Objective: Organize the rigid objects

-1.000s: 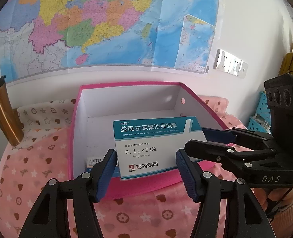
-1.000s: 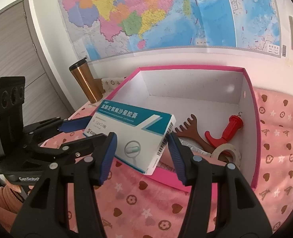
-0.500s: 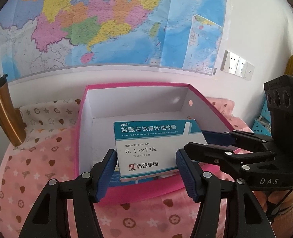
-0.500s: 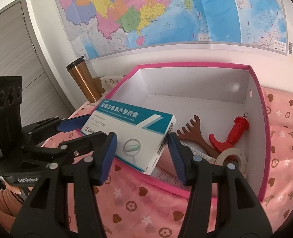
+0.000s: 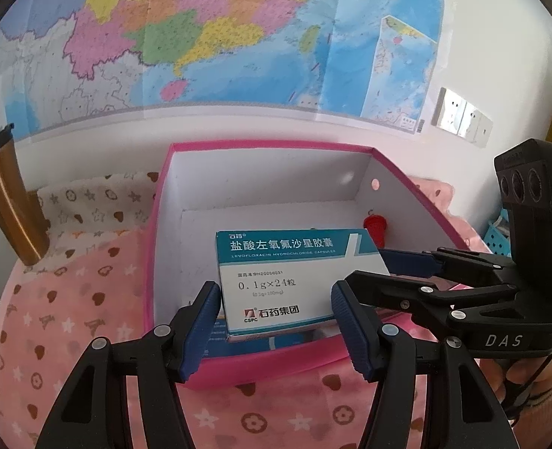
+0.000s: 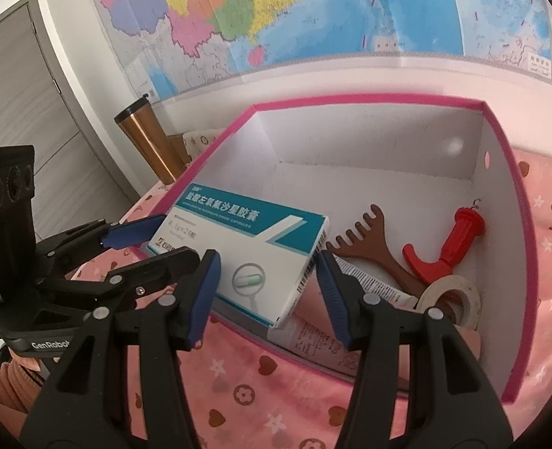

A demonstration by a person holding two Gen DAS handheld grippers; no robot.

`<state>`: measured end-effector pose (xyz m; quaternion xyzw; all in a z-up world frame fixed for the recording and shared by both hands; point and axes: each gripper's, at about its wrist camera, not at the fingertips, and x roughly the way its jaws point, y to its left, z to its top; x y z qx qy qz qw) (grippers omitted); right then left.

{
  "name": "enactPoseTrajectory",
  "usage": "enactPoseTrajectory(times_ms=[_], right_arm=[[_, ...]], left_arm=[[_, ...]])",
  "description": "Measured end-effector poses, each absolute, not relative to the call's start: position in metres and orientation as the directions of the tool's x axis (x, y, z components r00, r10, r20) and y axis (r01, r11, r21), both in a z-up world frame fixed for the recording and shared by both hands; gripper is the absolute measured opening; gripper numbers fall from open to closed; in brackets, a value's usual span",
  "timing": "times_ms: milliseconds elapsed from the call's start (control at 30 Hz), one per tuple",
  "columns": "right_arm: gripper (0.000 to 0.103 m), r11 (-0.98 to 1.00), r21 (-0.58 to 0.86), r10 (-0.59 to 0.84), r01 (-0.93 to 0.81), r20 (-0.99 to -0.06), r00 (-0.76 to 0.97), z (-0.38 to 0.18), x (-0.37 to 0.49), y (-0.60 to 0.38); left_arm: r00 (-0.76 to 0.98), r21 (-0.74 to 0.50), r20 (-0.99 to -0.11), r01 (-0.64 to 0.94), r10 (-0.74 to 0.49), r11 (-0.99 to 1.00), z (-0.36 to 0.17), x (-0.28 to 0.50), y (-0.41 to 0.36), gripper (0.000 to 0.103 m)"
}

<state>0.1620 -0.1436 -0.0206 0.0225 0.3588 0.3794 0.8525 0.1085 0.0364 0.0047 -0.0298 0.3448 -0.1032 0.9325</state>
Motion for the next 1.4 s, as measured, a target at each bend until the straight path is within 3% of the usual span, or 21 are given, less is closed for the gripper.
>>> enactPoseTrajectory(times_ms=[367,433,500,600,700,767,833,1033,1400], right_arm=[[0.056,0.726,0.300,0.644,-0.618,-0.612,0.459,-0.027,0.162,-0.139],[0.057,0.732,0.286,0.639,-0.618,-0.603,0.478,-0.025,0.156,-0.143],[0.063,0.743,0.261,0.629,-0.617,-0.589,0.508,-0.022,0.146,-0.147],[0.069,0.756,0.220,0.616,-0.617,-0.560,0.555,-0.016,0.126,-0.157],[0.086,0.782,0.145,0.582,-0.606,-0.518,0.627,-0.011,0.096,-0.169],[0.099,0.801,0.111,0.558,-0.588,-0.492,0.668,-0.011,0.080,-0.176],[0.103,0.832,0.089,0.517,-0.547,-0.480,0.709,-0.016,0.067,-0.184],[0.103,0.872,0.109,0.458,-0.477,-0.526,0.717,-0.038,0.049,-0.195],[0.103,0.873,0.102,0.453,-0.477,-0.530,0.716,-0.049,0.026,-0.195]], left_arm=[[0.755,-0.117,-0.626,0.158,-0.196,0.981,0.007,0.103,0.040,0.065],[0.766,-0.118,-0.608,0.172,-0.208,0.978,0.009,0.095,0.040,0.071],[0.783,-0.118,-0.585,0.176,-0.212,0.977,0.011,0.087,0.040,0.085],[0.798,-0.126,-0.557,0.189,-0.227,0.974,0.015,0.074,0.040,0.091],[0.812,-0.137,-0.529,0.205,-0.246,0.969,0.015,0.057,0.039,0.103],[0.823,-0.121,-0.517,0.201,-0.235,0.972,0.014,0.046,0.035,0.103],[0.824,-0.123,-0.520,0.189,-0.225,0.974,0.008,0.038,0.032,0.103],[0.806,-0.107,-0.563,0.145,-0.180,0.984,-0.011,0.023,0.022,0.103],[0.796,-0.077,-0.597,0.071,-0.103,0.994,-0.022,0.011,0.019,0.103]])
